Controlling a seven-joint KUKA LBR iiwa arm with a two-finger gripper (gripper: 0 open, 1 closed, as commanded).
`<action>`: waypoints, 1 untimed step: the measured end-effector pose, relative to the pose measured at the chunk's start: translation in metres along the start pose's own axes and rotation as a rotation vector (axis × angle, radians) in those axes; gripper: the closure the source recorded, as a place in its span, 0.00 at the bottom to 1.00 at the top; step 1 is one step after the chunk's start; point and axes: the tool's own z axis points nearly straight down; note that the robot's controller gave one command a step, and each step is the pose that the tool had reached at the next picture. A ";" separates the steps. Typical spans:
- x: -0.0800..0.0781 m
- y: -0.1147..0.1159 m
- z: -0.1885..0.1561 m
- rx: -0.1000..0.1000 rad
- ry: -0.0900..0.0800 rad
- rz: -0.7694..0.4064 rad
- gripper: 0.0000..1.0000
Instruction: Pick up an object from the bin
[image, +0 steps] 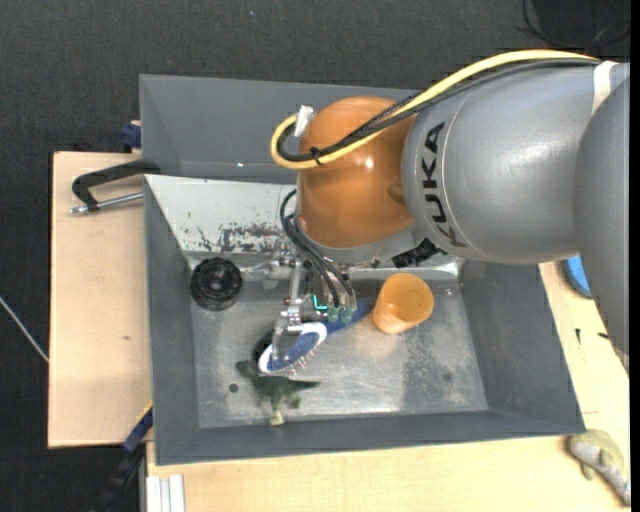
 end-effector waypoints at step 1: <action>0.016 -0.038 0.073 -0.005 -0.039 -0.057 0.00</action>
Offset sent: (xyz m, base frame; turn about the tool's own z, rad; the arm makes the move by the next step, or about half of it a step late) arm -0.0364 -0.0566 -0.1195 -0.0796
